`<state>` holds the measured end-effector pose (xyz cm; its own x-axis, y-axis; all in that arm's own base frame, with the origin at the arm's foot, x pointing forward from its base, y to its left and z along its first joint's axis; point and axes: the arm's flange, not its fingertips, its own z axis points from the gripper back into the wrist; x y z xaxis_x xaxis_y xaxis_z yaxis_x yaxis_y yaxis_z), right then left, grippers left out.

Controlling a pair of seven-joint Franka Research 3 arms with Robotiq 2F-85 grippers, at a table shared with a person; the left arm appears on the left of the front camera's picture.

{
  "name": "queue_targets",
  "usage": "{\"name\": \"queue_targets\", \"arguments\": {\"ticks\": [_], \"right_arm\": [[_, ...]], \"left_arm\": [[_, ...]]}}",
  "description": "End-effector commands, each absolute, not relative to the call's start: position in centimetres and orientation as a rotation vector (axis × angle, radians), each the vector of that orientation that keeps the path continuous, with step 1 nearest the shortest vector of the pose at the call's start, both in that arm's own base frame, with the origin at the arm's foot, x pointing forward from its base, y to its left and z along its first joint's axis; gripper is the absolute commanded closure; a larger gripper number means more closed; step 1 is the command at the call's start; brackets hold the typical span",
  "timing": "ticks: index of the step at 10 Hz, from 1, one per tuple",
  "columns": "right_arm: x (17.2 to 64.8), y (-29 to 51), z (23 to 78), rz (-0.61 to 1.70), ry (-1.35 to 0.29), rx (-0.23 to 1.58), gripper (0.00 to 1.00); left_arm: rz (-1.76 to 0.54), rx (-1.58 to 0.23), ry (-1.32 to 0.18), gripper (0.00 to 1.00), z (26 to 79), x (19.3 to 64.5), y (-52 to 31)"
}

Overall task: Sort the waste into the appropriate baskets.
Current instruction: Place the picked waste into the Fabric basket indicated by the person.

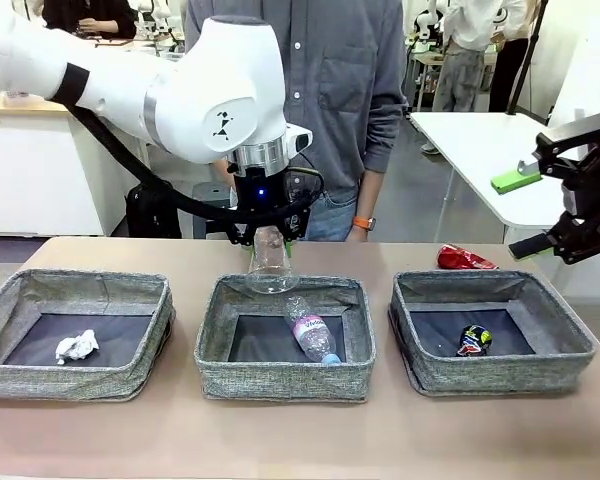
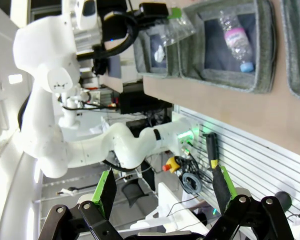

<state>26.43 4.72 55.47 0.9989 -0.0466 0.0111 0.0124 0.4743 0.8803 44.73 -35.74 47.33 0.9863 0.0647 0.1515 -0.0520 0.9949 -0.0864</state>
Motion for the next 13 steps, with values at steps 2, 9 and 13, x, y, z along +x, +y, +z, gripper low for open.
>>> {"name": "queue_targets", "arguments": {"ticks": [2, 9, 13], "right_arm": [[26.5, 4.8, 55.5, -0.024, -0.040, 1.093, 0.00], [26.5, 4.8, 55.5, -0.024, -0.040, 1.093, 0.00], [26.5, 4.8, 55.5, -0.024, -0.040, 1.093, 0.00]], "left_arm": [[0.026, -0.092, -0.127, 0.00, 47.6, 44.0, -35.1], [-0.026, -0.107, -0.065, 0.00, 48.8, 43.1, -35.3], [-0.279, -0.569, 0.009, 0.00, 56.3, 39.3, -27.7]]}}
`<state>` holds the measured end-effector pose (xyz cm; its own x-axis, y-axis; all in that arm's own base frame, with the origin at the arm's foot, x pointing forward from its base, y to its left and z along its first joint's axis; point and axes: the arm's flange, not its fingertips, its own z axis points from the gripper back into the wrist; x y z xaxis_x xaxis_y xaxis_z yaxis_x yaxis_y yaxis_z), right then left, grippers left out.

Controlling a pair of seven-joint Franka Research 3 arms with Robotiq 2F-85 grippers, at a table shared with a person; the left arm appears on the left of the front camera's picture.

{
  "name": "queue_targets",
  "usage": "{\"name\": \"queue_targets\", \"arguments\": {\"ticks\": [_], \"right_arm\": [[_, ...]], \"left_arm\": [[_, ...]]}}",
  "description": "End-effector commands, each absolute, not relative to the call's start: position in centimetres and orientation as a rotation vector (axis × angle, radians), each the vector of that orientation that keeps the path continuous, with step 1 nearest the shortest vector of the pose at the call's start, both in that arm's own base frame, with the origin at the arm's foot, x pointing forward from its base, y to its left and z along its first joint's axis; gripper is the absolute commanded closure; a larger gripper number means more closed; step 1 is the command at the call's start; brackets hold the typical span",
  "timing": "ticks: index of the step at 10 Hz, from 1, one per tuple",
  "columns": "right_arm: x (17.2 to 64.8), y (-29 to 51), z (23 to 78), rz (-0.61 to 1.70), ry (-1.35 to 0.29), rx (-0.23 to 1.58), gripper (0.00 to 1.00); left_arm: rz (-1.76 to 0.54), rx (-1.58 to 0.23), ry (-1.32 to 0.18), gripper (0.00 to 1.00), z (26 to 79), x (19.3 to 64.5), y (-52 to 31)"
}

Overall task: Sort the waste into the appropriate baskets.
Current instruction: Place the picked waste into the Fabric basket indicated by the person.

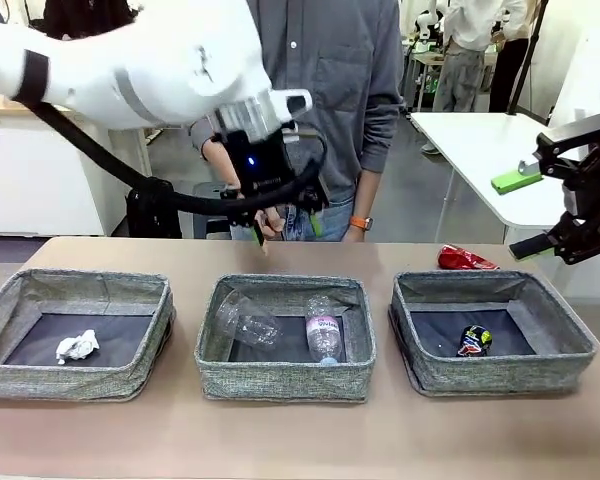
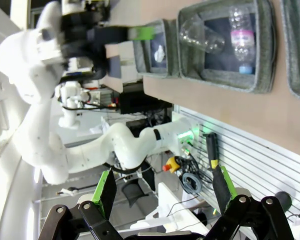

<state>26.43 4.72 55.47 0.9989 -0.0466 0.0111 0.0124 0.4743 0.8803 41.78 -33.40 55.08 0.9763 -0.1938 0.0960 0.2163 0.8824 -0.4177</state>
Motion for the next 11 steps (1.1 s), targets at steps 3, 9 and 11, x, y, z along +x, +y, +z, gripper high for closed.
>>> {"name": "queue_targets", "arguments": {"ticks": [3, 9, 11], "right_arm": [[26.5, 4.8, 55.5, -0.024, -0.040, 1.093, 0.00], [26.5, 4.8, 55.5, -0.024, -0.040, 1.093, 0.00], [26.5, 4.8, 55.5, -0.024, -0.040, 1.093, 0.00]], "left_arm": [[-0.286, -0.881, -0.103, 0.00, 58.7, 35.9, -19.8], [-0.136, -1.251, -0.266, 0.00, 54.7, 29.0, -6.8], [-0.108, -1.193, -0.271, 0.00, 56.4, 29.5, -6.6]]}}
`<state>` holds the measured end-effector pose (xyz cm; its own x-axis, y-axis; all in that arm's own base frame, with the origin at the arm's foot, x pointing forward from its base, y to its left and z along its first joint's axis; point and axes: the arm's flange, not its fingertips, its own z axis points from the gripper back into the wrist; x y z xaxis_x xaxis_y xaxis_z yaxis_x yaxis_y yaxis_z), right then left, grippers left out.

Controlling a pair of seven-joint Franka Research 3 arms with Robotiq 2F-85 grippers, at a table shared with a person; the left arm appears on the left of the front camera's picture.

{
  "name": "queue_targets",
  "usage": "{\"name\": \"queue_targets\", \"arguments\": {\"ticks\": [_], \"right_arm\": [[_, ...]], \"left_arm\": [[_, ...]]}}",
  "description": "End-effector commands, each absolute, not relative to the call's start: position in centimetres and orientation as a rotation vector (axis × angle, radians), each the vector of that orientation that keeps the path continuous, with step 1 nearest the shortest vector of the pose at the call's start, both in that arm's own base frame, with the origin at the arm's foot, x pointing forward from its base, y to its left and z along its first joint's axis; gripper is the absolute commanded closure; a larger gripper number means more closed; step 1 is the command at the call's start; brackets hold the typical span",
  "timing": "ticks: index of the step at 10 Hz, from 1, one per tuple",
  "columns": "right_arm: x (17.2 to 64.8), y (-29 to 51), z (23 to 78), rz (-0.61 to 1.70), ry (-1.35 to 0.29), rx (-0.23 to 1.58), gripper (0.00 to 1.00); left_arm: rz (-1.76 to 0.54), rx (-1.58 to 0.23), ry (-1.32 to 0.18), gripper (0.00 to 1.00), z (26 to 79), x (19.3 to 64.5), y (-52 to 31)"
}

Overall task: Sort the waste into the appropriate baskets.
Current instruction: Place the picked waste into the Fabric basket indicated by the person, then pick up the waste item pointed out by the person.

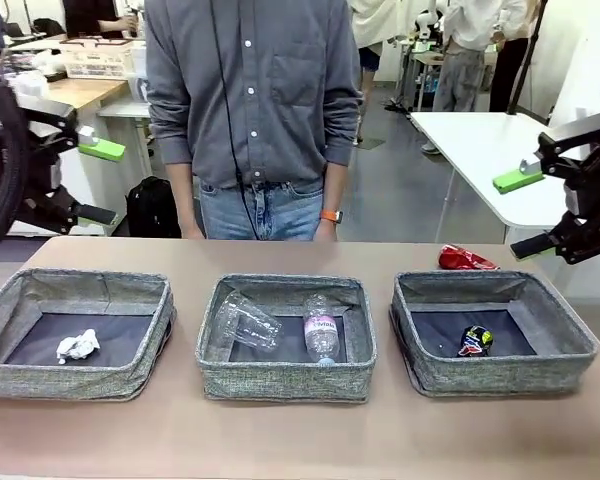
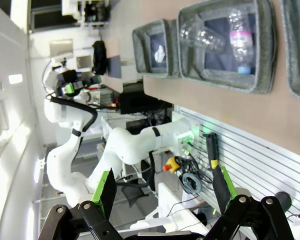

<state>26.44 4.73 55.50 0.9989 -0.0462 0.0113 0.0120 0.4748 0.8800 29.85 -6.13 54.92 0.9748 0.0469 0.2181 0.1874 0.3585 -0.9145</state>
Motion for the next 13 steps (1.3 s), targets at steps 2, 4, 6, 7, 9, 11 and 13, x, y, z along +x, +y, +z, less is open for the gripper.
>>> {"name": "queue_targets", "arguments": {"ticks": [2, 4, 6, 7, 9, 11, 13], "right_arm": [[26.46, 4.77, 55.54, -0.024, -0.040, 1.093, 0.00], [26.46, 4.77, 55.54, -0.024, -0.040, 1.093, 0.00], [26.46, 4.77, 55.54, -0.024, -0.040, 1.093, 0.00], [26.46, 4.77, 55.54, -0.024, -0.040, 1.093, 0.00], [26.46, 4.77, 55.54, -0.024, -0.040, 1.093, 0.00], [26.46, 4.77, 55.54, -0.024, -0.040, 1.093, 0.00], [26.46, 4.77, 55.54, -0.024, -0.040, 1.093, 0.00]], "left_arm": [[-0.108, -1.193, -0.271, 0.00, 56.37, 29.46, -6.61], [-0.108, -1.193, -0.271, 0.00, 56.37, 29.46, -6.61], [-0.108, -1.193, -0.271, 0.00, 56.37, 29.46, -6.61], [-0.108, -1.193, -0.271, 0.00, 56.37, 29.46, -6.61], [-0.108, -1.193, -0.271, 0.00, 56.37, 29.46, -6.61], [-0.108, -1.193, -0.271, 0.00, 56.37, 29.46, -6.61], [-0.108, -1.193, -0.271, 0.00, 56.37, 29.46, -6.61]]}}
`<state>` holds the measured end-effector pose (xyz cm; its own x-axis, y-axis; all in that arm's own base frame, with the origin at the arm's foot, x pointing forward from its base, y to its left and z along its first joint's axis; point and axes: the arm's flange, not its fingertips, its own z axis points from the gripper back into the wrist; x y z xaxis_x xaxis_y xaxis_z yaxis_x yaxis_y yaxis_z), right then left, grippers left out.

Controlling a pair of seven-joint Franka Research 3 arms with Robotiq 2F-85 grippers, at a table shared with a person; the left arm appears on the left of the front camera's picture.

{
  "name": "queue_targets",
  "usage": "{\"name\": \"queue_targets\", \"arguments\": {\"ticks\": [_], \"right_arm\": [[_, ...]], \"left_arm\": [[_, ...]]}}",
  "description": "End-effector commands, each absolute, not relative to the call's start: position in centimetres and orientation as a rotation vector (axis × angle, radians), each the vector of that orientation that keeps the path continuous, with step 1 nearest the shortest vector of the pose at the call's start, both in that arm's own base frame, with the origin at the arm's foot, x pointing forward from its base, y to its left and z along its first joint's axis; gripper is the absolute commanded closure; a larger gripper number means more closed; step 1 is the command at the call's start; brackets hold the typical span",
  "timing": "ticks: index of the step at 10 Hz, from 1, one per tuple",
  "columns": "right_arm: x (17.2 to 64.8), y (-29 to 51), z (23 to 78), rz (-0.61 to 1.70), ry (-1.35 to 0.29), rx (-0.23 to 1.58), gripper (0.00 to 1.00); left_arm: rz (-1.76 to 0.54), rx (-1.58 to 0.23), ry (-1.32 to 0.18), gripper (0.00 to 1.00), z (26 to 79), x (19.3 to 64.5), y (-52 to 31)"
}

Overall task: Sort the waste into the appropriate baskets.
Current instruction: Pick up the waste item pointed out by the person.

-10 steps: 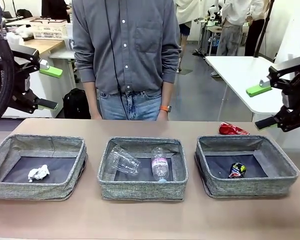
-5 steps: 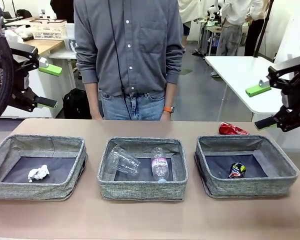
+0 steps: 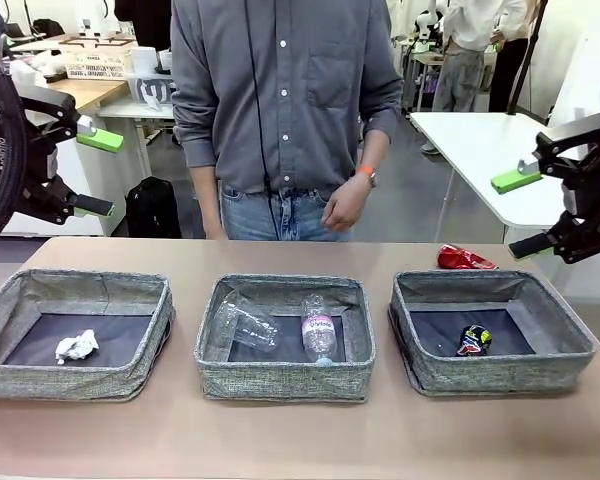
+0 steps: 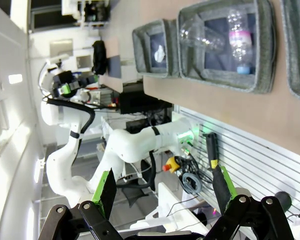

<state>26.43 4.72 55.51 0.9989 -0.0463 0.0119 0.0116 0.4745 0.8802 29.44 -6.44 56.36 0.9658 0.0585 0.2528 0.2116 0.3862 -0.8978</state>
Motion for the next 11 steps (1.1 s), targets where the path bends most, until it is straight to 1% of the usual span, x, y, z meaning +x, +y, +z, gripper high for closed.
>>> {"name": "queue_targets", "arguments": {"ticks": [1, 11], "right_arm": [[26.46, 4.77, 55.54, -0.024, -0.040, 1.093, 0.00], [26.46, 4.77, 55.54, -0.024, -0.040, 1.093, 0.00]], "left_arm": [[-0.108, -1.193, -0.271, 0.00, 56.37, 29.46, -6.61], [-0.108, -1.193, -0.271, 0.00, 56.37, 29.46, -6.61]]}}
